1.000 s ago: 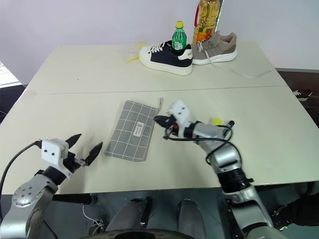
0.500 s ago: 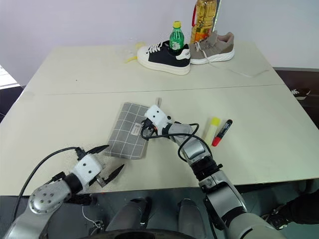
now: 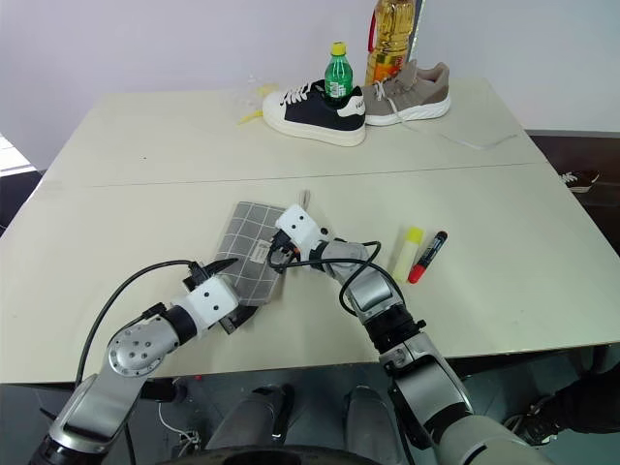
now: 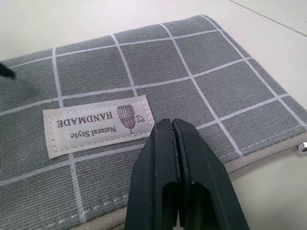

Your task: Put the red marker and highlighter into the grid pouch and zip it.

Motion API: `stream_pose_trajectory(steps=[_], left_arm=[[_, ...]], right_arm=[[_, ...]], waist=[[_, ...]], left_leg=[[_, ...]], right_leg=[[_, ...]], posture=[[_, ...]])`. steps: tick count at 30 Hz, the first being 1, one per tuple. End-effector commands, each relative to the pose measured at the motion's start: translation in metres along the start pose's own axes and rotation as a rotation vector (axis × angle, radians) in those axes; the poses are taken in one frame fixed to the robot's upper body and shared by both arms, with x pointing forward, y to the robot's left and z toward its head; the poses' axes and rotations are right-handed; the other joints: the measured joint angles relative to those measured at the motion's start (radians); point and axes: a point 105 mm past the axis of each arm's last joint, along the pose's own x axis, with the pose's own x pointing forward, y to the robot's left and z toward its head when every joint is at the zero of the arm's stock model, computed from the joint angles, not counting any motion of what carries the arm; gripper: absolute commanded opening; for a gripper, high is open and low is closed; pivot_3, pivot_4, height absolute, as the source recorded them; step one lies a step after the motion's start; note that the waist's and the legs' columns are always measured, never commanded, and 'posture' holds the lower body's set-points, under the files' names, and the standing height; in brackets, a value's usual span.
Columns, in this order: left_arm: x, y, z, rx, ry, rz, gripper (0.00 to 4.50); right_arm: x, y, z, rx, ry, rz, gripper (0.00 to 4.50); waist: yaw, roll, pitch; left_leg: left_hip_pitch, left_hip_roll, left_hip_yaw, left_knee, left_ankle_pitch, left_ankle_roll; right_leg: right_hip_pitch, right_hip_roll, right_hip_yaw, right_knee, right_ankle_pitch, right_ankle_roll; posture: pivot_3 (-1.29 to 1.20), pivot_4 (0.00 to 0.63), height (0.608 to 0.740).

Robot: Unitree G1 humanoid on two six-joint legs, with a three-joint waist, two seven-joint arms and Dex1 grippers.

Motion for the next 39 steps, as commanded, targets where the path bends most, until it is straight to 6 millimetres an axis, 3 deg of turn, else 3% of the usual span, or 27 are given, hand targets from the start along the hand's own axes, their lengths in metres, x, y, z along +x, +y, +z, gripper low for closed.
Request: stream_pose_trajectory(steps=[1, 8, 9, 16, 19, 22, 25, 29, 38, 39], left_arm=[[0.003, 0.003, 0.0, 0.023, -0.009, 0.024, 3.7], [0.002, 0.01, 0.01, 0.017, -0.095, 0.037, 0.3], [0.001, 0.012, 0.011, 0.007, -0.106, 0.041, 0.05], [-0.007, 0.028, 0.018, -0.185, -0.185, 0.124, 0.05], [-0.015, 0.03, 0.027, -0.296, -0.247, 0.124, 0.0], [-0.026, 0.035, 0.036, -0.404, -0.31, 0.13, 0.0], [-0.033, 0.036, 0.038, -0.451, -0.329, 0.121, 0.0], [-0.04, 0.035, 0.047, -0.482, -0.356, 0.064, 0.0], [-0.048, 0.023, 0.058, -0.485, -0.346, -0.046, 0.0], [-0.048, 0.023, 0.058, -0.483, -0.343, -0.046, 0.0]], right_arm=[[0.0, 0.004, 0.007, -0.002, -0.022, 0.005, 0.0], [-0.001, 0.005, 0.008, 0.01, -0.023, 0.004, 0.0], [-0.001, 0.004, 0.011, 0.017, -0.032, 0.001, 0.0], [-0.019, -0.027, 0.042, -0.022, -0.156, -0.08, 0.0], [-0.043, -0.054, 0.048, -0.03, -0.175, -0.097, 0.88], [-0.064, -0.081, 0.046, -0.088, -0.146, -0.151, 2.43], [-0.074, -0.086, 0.041, -0.138, -0.116, -0.117, 3.95], [-0.074, -0.086, 0.035, -0.218, -0.09, -0.093, 3.95], [-0.052, -0.075, 0.041, -0.216, -0.122, -0.044, 3.95], [-0.052, -0.077, 0.04, -0.202, -0.119, -0.052, 3.73]], waist=[[0.0, 0.0, 0.0], [-0.001, 0.0, 0.0], [-0.001, 0.0, 0.0], [-0.001, 0.0, 0.0], [0.0, 0.0, 0.0], [0.001, 0.0, 0.0], [-0.002, 0.0, 0.0], [-0.02, 0.0, 0.0], [-0.016, 0.0, 0.0], [-0.016, 0.0, 0.0]], left_leg=[[0.0, 0.0, 0.0, 0.0, 0.0, 0.0], [0.0, 0.001, 0.0, 0.0, 0.0, -0.001], [0.0, 0.001, 0.0, 0.0, 0.0, -0.001], [0.0, 0.001, 0.0, 0.0, 0.0, -0.001], [-0.001, 0.001, 0.0, 0.0, 0.0, -0.001], [-0.002, 0.0, 0.0, 0.001, 0.0, -0.001], [-0.002, 0.001, 0.0, 0.0, 0.0, -0.001], [-0.002, 0.002, 0.001, 0.0, 0.0, -0.001], [-0.002, 0.002, 0.001, 0.001, 0.0, -0.001], [-0.002, 0.002, 0.001, 0.001, 0.0, -0.001]], right_leg=[[0.0, 0.0, 0.0, 0.0, 0.0, 0.0], [0.0, 0.001, 0.0, 0.0, 0.0, 0.0], [0.0, 0.001, 0.0, 0.0, 0.0, 0.0], [0.0, 0.001, 0.0, 0.0, 0.0, 0.0], [0.002, 0.001, 0.0, 0.0, 0.0, 0.0], [0.003, 0.0, 0.0, -0.001, 0.0, 0.0], [0.002, 0.001, 0.0, -0.001, 0.0, 0.0], [0.002, 0.001, 0.0, 0.0, 0.0, 0.0], [0.002, 0.001, 0.0, 0.0, -0.001, -0.003], [0.002, 0.001, 0.0, 0.0, -0.001, -0.003]], posture=[[0.0, 0.15, 0.734], [0.0, 0.15, 0.734], [0.0, 0.15, 0.734], [0.0, 0.15, 0.734], [0.0, 0.15, 0.734], [0.0, 0.15, 0.734], [0.0, 0.15, 0.734], [0.0, 0.15, 0.734], [0.0, 0.15, 0.734], [0.0, 0.15, 0.734]])
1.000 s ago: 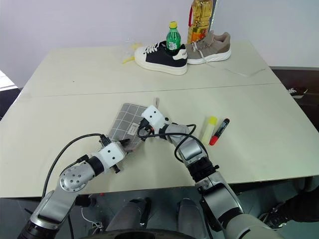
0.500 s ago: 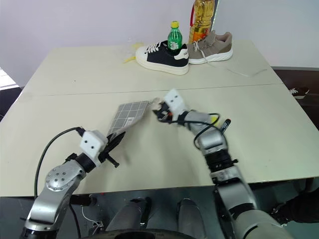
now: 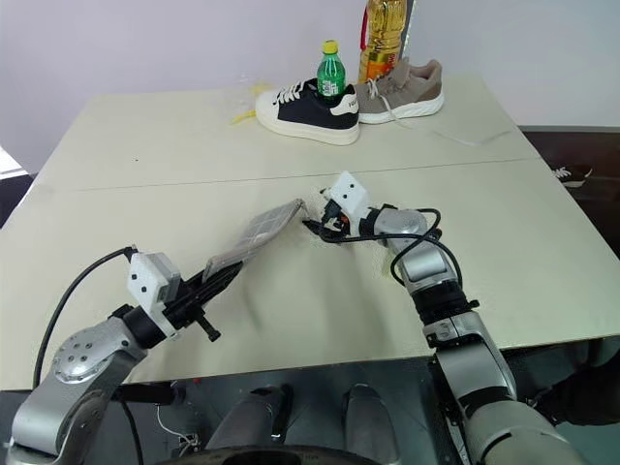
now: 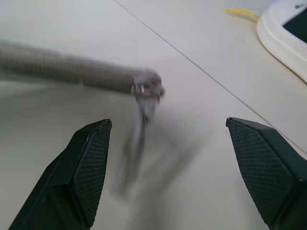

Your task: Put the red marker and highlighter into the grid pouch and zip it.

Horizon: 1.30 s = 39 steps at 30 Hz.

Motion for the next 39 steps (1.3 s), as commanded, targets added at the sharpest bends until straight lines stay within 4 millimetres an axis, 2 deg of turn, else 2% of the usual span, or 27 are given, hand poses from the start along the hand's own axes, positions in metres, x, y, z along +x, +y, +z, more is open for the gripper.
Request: stream_pose_trajectory(steps=[1, 3, 8, 13, 19, 23, 31, 39], left_arm=[[-0.002, -0.005, 0.011, 0.03, -0.024, -0.019, 0.0], [-0.003, -0.005, 0.011, 0.029, -0.023, -0.016, 0.0], [-0.006, -0.005, 0.011, 0.026, -0.018, -0.01, 0.0], [-0.005, 0.001, 0.008, 0.034, -0.021, 0.02, 0.0], [0.005, 0.014, 0.006, 0.056, -0.047, 0.098, 0.0], [0.024, 0.016, 0.0, 0.043, -0.074, 0.122, 0.0], [0.055, 0.013, -0.006, 0.036, -0.122, 0.113, 0.0], [0.082, 0.022, -0.004, 0.074, -0.164, 0.141, 0.0]], right_arm=[[0.004, -0.006, 0.013, -0.003, -0.033, -0.013, 3.44], [0.004, -0.007, 0.012, -0.004, -0.031, -0.011, 2.68], [0.003, -0.003, 0.015, 0.004, -0.05, 0.02, 0.01], [0.003, 0.007, 0.021, -0.019, -0.067, 0.064, 0.01], [-0.005, 0.033, 0.025, -0.132, -0.05, 0.188, 0.01], [-0.013, 0.057, 0.033, -0.215, -0.057, 0.288, 0.01], [-0.019, 0.072, 0.049, -0.268, -0.081, 0.33, 0.01], [-0.03, 0.095, 0.061, -0.318, -0.103, 0.44, 0.01]], waist=[[0.001, 0.0, 0.0], [0.001, 0.0, 0.0], [-0.001, 0.0, 0.0], [0.0, 0.0, 0.0], [0.002, 0.0, 0.0], [0.005, 0.0, 0.0], [0.003, -0.001, 0.0], [0.017, -0.001, -0.001]], left_leg=[[0.0, 0.0, 0.0, 0.0, 0.0, 0.0], [0.0, 0.0, 0.0, 0.0, 0.0, 0.0], [0.0, 0.0, 0.0, 0.0, 0.0, 0.0], [0.0, 0.0, 0.0, 0.0, 0.0, 0.0], [0.0, 0.0, 0.0, 0.0, 0.0, 0.0], [0.0, -0.001, 0.0, 0.0, 0.0, 0.0], [0.0, 0.0, 0.0, 0.0, 0.0, 0.0], [0.0, -0.001, 0.0, 0.001, 0.0, 0.0]], right_leg=[[0.0, 0.0, 0.0, 0.0, 0.0, 0.0], [0.0, 0.0, 0.0, 0.0, 0.0, 0.0], [0.0, 0.0, 0.0, 0.0, 0.0, 0.0], [0.0, 0.0, 0.0, 0.0, 0.0, 0.0], [0.0, 0.0, 0.0, -0.001, 0.0, 0.0], [0.001, -0.001, 0.0, -0.001, 0.001, 0.001], [0.0, 0.0, 0.0, -0.001, 0.002, 0.003], [0.0, 0.0, 0.0, -0.001, 0.002, 0.003]], posture=[[0.0, 0.15, 0.734], [0.0, 0.15, 0.734], [0.0, 0.15, 0.734], [0.0, 0.15, 0.734], [0.0, 0.15, 0.734], [0.0, 0.15, 0.734], [0.0, 0.15, 0.734], [0.0, 0.15, 0.734]])
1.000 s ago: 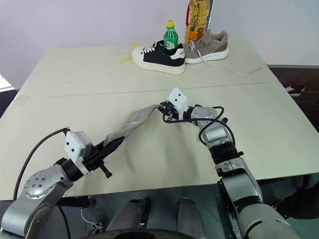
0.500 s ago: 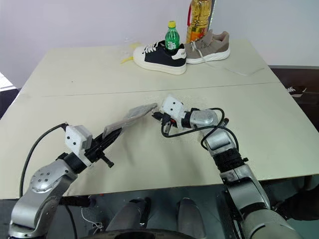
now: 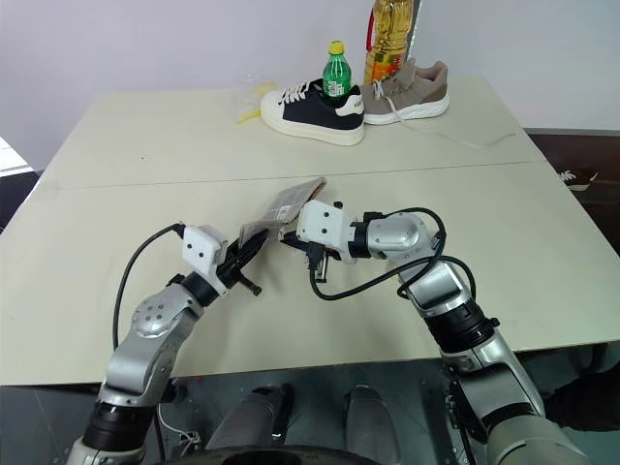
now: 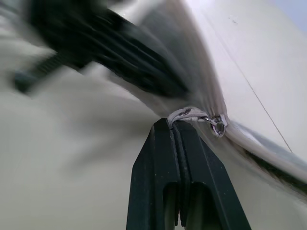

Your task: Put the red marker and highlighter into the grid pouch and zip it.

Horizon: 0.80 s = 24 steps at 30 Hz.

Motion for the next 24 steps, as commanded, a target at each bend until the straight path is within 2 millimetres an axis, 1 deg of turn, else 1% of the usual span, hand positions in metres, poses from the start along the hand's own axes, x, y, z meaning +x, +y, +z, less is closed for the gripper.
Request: stream_pose_trajectory(steps=[1, 6, 11, 16, 18, 21, 24], left_arm=[[0.009, -0.002, 0.01, 0.056, -0.053, -0.001, 0.0], [0.014, -0.006, 0.009, 0.061, -0.066, -0.011, 0.0], [0.012, -0.013, 0.009, 0.06, -0.075, -0.05, 0.0], [0.004, -0.016, 0.008, 0.073, -0.055, -0.076, 0.0], [0.002, -0.019, 0.006, 0.094, -0.041, -0.101, 0.0], [0.003, -0.023, 0.004, 0.118, -0.025, -0.127, 0.0], [0.007, -0.027, 0.003, 0.131, -0.023, -0.143, 0.0]], right_arm=[[0.006, 0.014, 0.024, -0.047, -0.076, 0.071, 0.01], [0.007, 0.016, 0.03, -0.049, -0.083, 0.065, 0.01], [0.003, -0.001, 0.022, -0.044, -0.034, -0.016, 0.01], [-0.009, -0.024, 0.014, -0.02, 0.005, -0.104, 0.01], [-0.012, -0.029, 0.012, -0.016, 0.013, -0.117, 0.01], [-0.016, -0.031, 0.011, -0.018, 0.019, -0.117, 0.01], [-0.016, -0.021, 0.013, -0.036, 0.018, -0.059, 0.01]], waist=[[0.003, 0.0, 0.0], [0.008, 0.0, 0.0], [0.008, 0.0, 0.0], [0.007, 0.0, 0.0], [0.007, 0.0, 0.0], [0.008, 0.0, 0.0], [0.008, 0.0, 0.0]], left_leg=[[0.0, 0.0, 0.0, 0.0, 0.0, 0.0], [0.0, 0.0, 0.0, 0.0, 0.0, 0.0], [0.0, 0.0, 0.0, 0.0, 0.0, 0.0], [0.0, 0.0, 0.0, 0.0, 0.0, 0.0], [0.0, 0.0, 0.0, 0.0, 0.0, 0.0], [0.0, 0.0, 0.0, 0.001, 0.0, 0.0], [0.0, 0.0, 0.0, 0.001, 0.0, 0.0]], right_leg=[[0.0, 0.0, 0.0, 0.0, 0.0, 0.0], [0.0, 0.0, 0.0, 0.0, 0.0, 0.0], [0.0, 0.0, 0.0, 0.0, 0.001, 0.001], [0.0, 0.0, 0.0, 0.0, 0.001, 0.001], [0.0, 0.0, 0.0, 0.0, 0.001, 0.001], [0.0, 0.0, 0.0, 0.0, 0.001, 0.001], [0.0, 0.0, 0.0, 0.0, 0.001, 0.001]], posture=[[0.0, 0.15, 0.734], [0.0, 0.15, 0.734], [0.0, 0.15, 0.734], [0.0, 0.15, 0.734], [0.0, 0.15, 0.734], [0.0, 0.15, 0.734], [0.0, 0.15, 0.734]])
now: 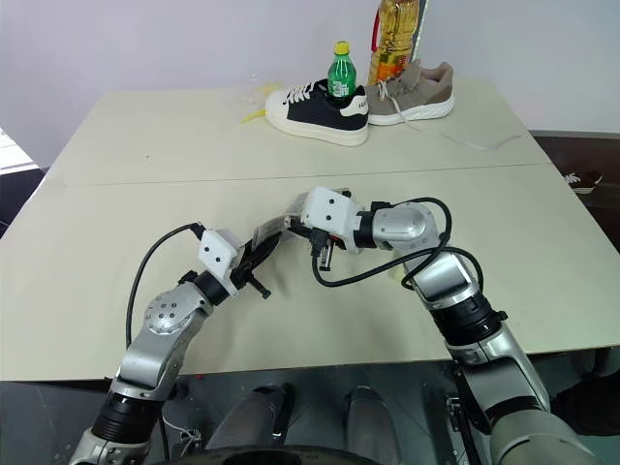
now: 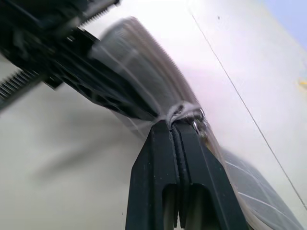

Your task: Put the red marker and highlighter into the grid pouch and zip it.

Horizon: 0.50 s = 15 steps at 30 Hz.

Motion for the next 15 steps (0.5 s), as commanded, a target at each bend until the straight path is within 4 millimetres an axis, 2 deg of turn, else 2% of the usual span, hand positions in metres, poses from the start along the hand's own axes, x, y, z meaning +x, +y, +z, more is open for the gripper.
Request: stream_pose_trajectory(steps=[1, 6, 15], left_arm=[[0.007, -0.007, 0.009, 0.031, -0.031, -0.032, 0.0], [0.017, -0.008, 0.006, 0.056, -0.024, -0.043, 0.0], [0.033, -0.011, -0.001, 0.059, -0.029, -0.047, 0.0]], right_arm=[[-0.005, 0.005, 0.019, -0.058, -0.053, 0.043, 0.01], [-0.005, 0.016, 0.028, -0.067, -0.08, 0.105, 0.01], [-0.005, 0.025, 0.035, -0.085, -0.083, 0.156, 0.01]], waist=[[0.0, 0.0, 0.0], [0.0, 0.0, 0.0], [0.001, 0.0, 0.0]], left_leg=[[0.0, 0.0, 0.0, 0.0, 0.0, 0.0], [0.0, 0.0, 0.0, 0.0, 0.0, 0.0], [0.0, 0.0, 0.0, 0.0, 0.0, 0.0]], right_leg=[[0.0, 0.0, 0.0, 0.0, 0.0, 0.0], [0.0, 0.0, 0.0, 0.0, 0.0, 0.0], [0.0, 0.0, 0.0, 0.0, 0.002, 0.003]], posture=[[0.0, 0.15, 0.734], [0.0, 0.15, 0.734], [0.0, 0.15, 0.734]])
